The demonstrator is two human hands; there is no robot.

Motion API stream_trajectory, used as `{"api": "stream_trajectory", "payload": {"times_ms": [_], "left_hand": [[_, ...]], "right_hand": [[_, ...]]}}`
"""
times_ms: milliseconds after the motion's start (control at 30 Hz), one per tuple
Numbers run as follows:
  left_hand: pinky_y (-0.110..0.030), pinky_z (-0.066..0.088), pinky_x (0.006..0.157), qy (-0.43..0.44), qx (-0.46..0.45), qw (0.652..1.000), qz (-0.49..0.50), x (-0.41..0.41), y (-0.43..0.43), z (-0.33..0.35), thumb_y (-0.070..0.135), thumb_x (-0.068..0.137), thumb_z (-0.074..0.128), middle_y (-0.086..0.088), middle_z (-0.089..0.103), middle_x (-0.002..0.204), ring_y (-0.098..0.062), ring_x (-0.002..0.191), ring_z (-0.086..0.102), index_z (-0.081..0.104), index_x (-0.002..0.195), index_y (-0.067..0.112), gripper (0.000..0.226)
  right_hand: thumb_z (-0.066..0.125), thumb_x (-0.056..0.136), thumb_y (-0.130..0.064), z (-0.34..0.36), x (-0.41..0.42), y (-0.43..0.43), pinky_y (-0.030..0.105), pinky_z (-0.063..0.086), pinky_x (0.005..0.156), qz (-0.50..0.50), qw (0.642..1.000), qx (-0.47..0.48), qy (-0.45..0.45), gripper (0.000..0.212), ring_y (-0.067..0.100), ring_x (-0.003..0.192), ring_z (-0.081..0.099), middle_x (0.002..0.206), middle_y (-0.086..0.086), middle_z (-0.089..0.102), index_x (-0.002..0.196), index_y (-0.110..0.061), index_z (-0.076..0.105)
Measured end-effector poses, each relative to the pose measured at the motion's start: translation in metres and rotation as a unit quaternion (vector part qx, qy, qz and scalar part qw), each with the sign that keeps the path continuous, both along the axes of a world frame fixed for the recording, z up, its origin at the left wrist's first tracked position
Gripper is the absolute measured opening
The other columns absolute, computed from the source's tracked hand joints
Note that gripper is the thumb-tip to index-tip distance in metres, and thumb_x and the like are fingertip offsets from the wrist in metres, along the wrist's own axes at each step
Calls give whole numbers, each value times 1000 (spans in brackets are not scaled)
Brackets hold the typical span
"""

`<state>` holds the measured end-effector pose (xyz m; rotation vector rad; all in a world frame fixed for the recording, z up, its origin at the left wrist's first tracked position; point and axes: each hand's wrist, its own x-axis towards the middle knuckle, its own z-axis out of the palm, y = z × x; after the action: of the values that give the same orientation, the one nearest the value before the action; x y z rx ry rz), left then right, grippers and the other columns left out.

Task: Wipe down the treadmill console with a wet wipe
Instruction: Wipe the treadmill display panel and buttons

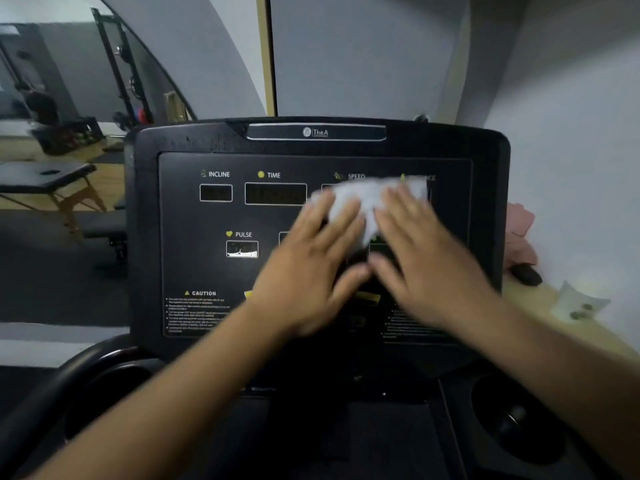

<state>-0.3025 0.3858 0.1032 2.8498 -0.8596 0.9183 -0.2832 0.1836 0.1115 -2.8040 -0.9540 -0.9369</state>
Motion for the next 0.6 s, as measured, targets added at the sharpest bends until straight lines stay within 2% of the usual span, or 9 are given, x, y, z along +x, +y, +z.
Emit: {"api": "stream_trajectory", "payload": {"times_ms": [100,167,233,333,467,533,600], "left_hand": [[-48,17,119,74,57,995,-41,-74,22,-79,54,100,33,-2,20,162,-28,151,2,32,152,12,66],[-44,18,117,101,89,989,-61,-96,37,-98,56,100,33,2,21,162,-24,151,6,31,152,16,65],[-42,17,118,88,102,988,-73,-78,47,-83,55,101,30,1,26,160,-23,151,11,34,151,17,63],[-46,16,120,29,84,996,-20,-21,53,-20,52,100,27,-10,29,158,-31,149,16,35,150,10,66],[-48,12,121,-3,26,998,63,31,50,66,60,98,11,-12,15,162,-31,151,4,21,154,8,77],[-47,11,121,-1,19,998,68,35,48,68,61,98,10,-12,12,163,-32,151,0,18,155,8,78],[-49,13,120,-5,29,998,57,13,54,33,57,100,17,-13,16,162,-35,150,3,22,154,6,75]], "right_hand": [[46,93,-48,-85,-64,-13,47,22,115,63,992,-94,51,69,28,148,14,157,16,25,144,-1,39],[45,93,-50,-103,-79,-20,45,24,113,97,981,-146,78,67,25,147,16,156,12,28,142,-5,43],[42,95,-49,-87,-58,-19,45,23,115,110,980,-158,58,66,25,147,19,155,13,30,143,-5,42],[39,95,-45,-23,-3,4,47,19,117,78,990,-119,8,67,32,144,24,153,19,33,144,0,38],[21,93,-53,62,41,46,40,6,120,4,998,-62,-23,75,25,149,6,160,14,13,151,-5,20],[20,91,-53,64,41,60,40,3,120,3,998,-49,-29,77,25,149,4,160,15,11,151,-4,19],[27,93,-51,32,24,59,44,9,120,22,998,-58,-24,76,29,148,9,159,18,16,149,0,25]]}}
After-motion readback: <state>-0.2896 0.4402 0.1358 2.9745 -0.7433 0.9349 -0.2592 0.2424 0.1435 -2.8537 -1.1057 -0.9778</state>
